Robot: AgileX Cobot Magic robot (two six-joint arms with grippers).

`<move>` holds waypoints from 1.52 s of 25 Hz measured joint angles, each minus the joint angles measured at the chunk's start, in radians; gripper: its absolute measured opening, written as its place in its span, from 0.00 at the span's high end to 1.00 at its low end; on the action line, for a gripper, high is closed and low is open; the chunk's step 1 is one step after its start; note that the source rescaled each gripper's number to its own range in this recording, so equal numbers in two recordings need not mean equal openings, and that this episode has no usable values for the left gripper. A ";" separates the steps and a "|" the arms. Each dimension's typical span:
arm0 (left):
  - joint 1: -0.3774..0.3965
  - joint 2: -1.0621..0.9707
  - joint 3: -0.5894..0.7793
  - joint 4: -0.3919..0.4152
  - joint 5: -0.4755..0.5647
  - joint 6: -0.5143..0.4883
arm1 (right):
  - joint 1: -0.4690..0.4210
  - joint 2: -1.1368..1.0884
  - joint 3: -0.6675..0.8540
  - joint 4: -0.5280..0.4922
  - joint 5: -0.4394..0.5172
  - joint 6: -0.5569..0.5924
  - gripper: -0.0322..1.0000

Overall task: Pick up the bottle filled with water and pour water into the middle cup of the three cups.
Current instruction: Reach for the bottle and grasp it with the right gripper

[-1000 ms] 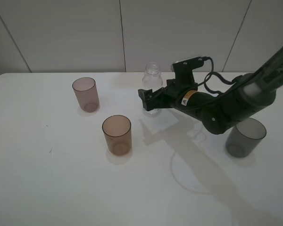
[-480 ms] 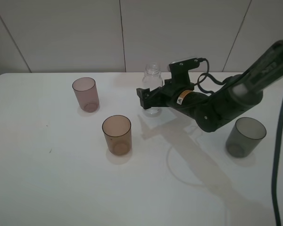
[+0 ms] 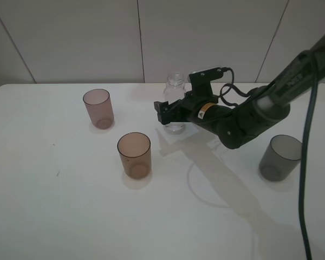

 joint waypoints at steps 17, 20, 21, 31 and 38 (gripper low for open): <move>0.000 0.000 0.000 0.000 0.000 0.000 | 0.000 0.038 -0.011 -0.013 -0.004 0.002 0.05; 0.000 0.000 0.000 0.000 0.000 0.000 | 0.000 0.038 -0.029 -0.013 -0.006 0.002 0.05; 0.000 0.000 0.000 0.000 0.000 0.000 | 0.000 0.038 -0.032 -0.013 -0.002 0.002 0.05; 0.000 0.000 0.000 0.000 0.000 0.000 | 0.000 0.058 -0.039 -0.013 0.018 0.002 0.06; 0.000 0.000 0.000 0.000 0.000 0.000 | 0.000 0.058 -0.045 -0.018 0.020 0.003 0.94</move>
